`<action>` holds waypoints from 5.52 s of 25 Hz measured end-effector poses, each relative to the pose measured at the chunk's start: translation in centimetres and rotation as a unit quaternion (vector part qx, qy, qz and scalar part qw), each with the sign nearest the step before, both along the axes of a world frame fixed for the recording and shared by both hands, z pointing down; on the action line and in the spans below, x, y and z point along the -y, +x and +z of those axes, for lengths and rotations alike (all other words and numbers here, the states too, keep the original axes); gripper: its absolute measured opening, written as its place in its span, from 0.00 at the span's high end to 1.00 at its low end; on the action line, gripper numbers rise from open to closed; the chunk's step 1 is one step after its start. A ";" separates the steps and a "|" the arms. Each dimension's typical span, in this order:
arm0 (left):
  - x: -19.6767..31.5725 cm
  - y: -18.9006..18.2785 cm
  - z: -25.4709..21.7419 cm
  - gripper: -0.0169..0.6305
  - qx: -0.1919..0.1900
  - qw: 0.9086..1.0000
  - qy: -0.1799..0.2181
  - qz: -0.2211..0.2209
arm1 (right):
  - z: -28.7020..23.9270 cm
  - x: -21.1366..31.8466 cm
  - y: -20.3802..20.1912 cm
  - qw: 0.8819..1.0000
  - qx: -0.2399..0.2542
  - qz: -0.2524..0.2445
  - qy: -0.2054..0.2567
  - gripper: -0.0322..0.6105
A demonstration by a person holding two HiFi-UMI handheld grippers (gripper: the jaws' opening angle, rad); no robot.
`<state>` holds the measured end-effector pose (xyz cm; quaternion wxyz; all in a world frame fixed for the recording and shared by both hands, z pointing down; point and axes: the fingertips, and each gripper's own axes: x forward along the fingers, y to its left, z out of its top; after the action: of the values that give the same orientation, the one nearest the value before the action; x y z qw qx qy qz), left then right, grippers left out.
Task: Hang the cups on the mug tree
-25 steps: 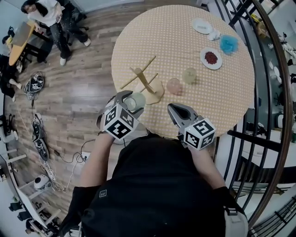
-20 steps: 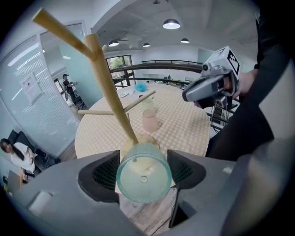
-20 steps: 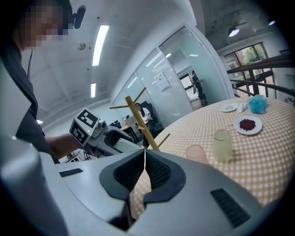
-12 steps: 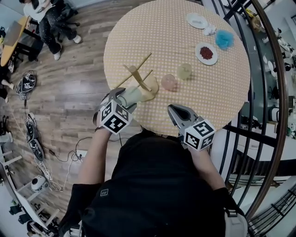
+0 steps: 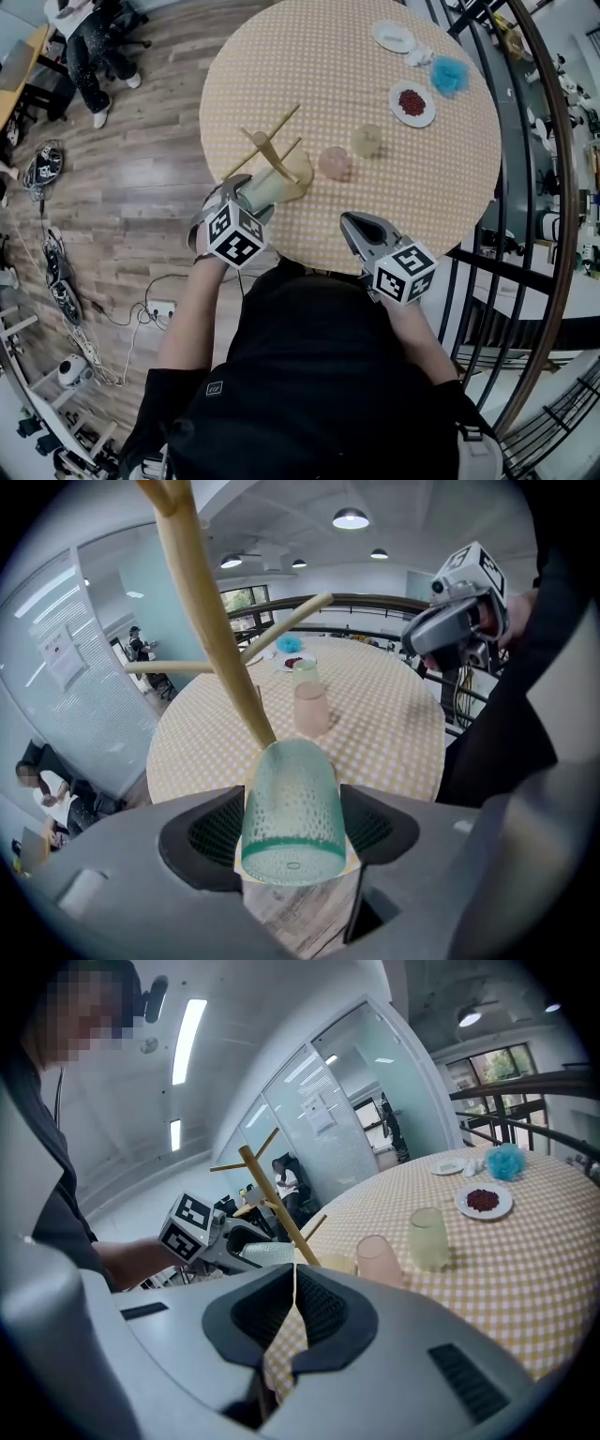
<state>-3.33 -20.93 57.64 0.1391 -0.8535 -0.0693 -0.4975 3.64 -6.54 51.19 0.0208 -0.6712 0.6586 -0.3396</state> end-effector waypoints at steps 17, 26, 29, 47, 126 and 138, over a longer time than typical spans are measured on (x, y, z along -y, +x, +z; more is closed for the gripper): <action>0.3 -0.1 1.5 0.49 0.005 0.999 0.039 -0.015 | 0.1 -1.0 0.8 1.000 0.001 -0.016 -0.010 0.92; 0.8 0.0 0.6 0.49 -0.007 0.998 0.056 -0.029 | 0.3 -1.0 1.1 1.000 0.006 -0.025 -0.006 0.92; 0.8 -0.3 0.3 0.49 -0.007 0.998 0.058 -0.033 | 0.2 -0.9 1.0 1.000 0.007 -0.028 -0.004 0.92; -2.1 -2.4 -7.6 0.50 -0.065 0.985 0.072 -0.145 | -1.6 -4.7 3.1 0.996 0.007 -0.073 0.043 0.92; -16.0 3.8 -17.3 0.96 -0.410 0.853 -0.128 -0.296 | -5.2 -5.9 4.4 0.967 -0.026 -0.243 0.065 0.92; -15.6 8.1 -14.8 0.96 -0.370 0.847 -0.100 -0.368 | -3.5 -5.7 8.1 0.943 -0.010 -0.328 0.050 0.92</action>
<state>4.78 -5.35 42.88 -0.1244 -0.9466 0.2568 -0.1498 11.71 -0.85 47.72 -0.0651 -0.4195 0.8585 -0.2878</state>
